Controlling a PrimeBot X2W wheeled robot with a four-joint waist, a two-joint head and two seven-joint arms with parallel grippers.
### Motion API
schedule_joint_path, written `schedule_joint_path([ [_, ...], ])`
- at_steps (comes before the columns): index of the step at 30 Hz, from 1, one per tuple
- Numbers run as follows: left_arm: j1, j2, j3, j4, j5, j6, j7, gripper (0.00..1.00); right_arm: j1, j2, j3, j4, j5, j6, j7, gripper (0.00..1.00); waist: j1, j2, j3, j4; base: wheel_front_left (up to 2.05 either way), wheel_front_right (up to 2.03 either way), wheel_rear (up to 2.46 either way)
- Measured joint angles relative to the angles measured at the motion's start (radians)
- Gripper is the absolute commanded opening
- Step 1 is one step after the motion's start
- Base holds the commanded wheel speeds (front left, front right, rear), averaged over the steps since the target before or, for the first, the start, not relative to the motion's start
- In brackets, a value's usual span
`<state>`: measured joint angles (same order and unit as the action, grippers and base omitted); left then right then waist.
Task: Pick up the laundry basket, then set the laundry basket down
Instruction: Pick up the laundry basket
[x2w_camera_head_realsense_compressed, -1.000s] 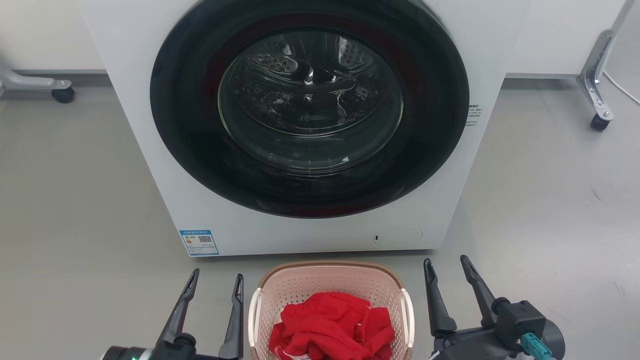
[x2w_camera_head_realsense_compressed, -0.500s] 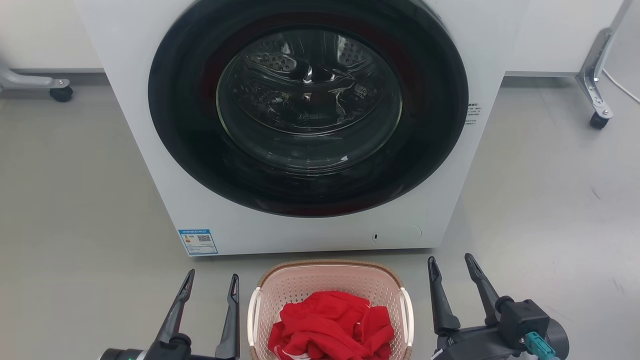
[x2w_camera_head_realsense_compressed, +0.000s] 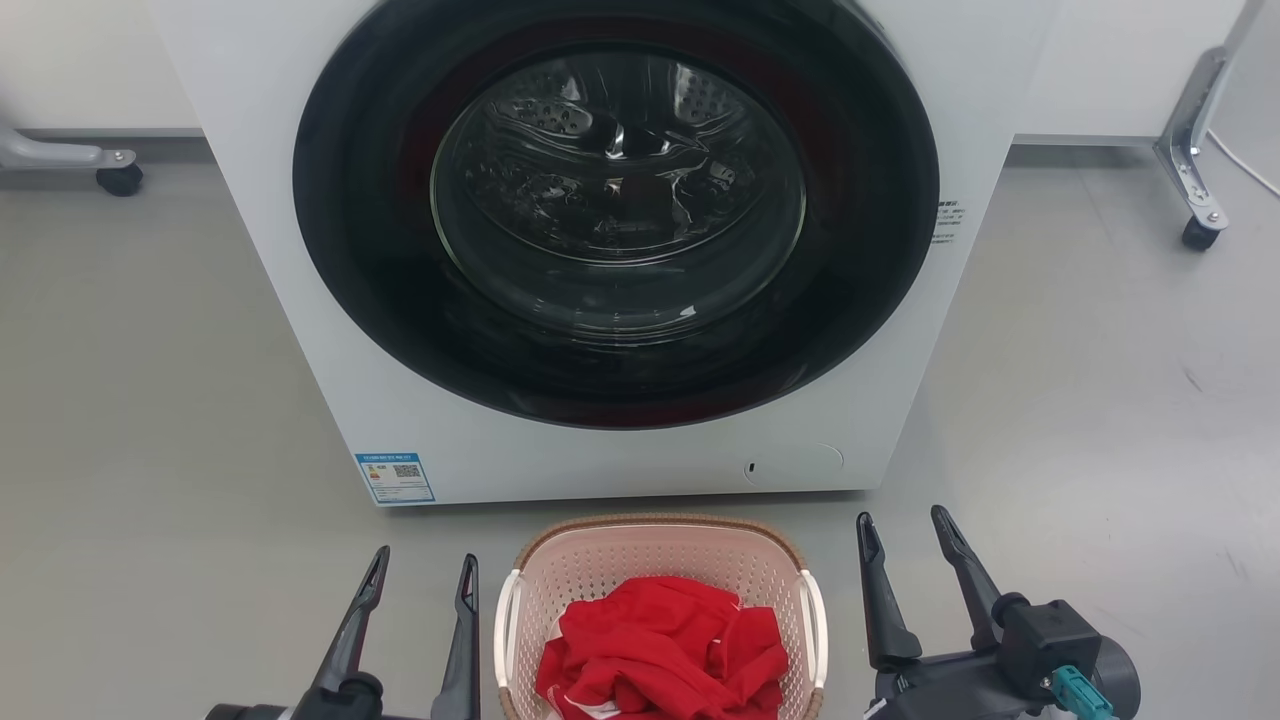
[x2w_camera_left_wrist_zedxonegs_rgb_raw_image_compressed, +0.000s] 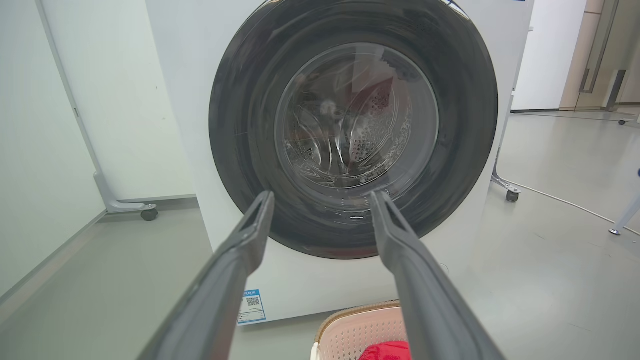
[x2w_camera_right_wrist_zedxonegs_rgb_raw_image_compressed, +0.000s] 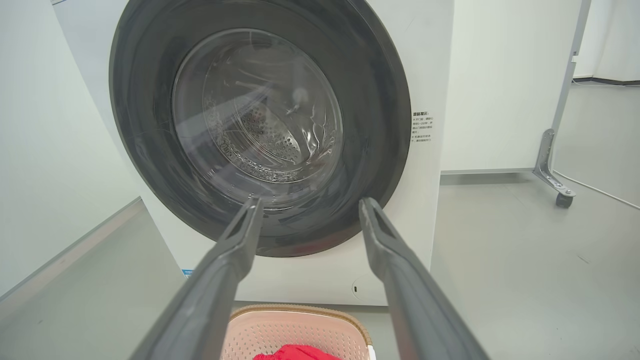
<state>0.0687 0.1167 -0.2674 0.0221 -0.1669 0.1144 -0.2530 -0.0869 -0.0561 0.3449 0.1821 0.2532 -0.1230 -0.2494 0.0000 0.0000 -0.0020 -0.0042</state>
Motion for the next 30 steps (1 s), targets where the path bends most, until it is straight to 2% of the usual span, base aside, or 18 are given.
schedule_joint_path([
  [15, -0.009, -0.007, 0.005, -0.023, 0.0, -0.001, 0.0, 1.0, 0.005, 0.002, -0.019, -0.024, -0.007, 0.009, 0.0, 1.0, 0.0, 0.0, 0.08, -0.005, 0.0, 0.0, 0.0],
  [30, -0.21, -0.025, 0.023, 0.034, -0.003, -0.019, 0.0, 1.0, -0.195, 0.001, -0.075, -0.008, -0.013, 0.028, -0.002, 1.0, 0.0002, 0.0001, 0.273, -0.003, 0.0, 0.0, 0.0],
])
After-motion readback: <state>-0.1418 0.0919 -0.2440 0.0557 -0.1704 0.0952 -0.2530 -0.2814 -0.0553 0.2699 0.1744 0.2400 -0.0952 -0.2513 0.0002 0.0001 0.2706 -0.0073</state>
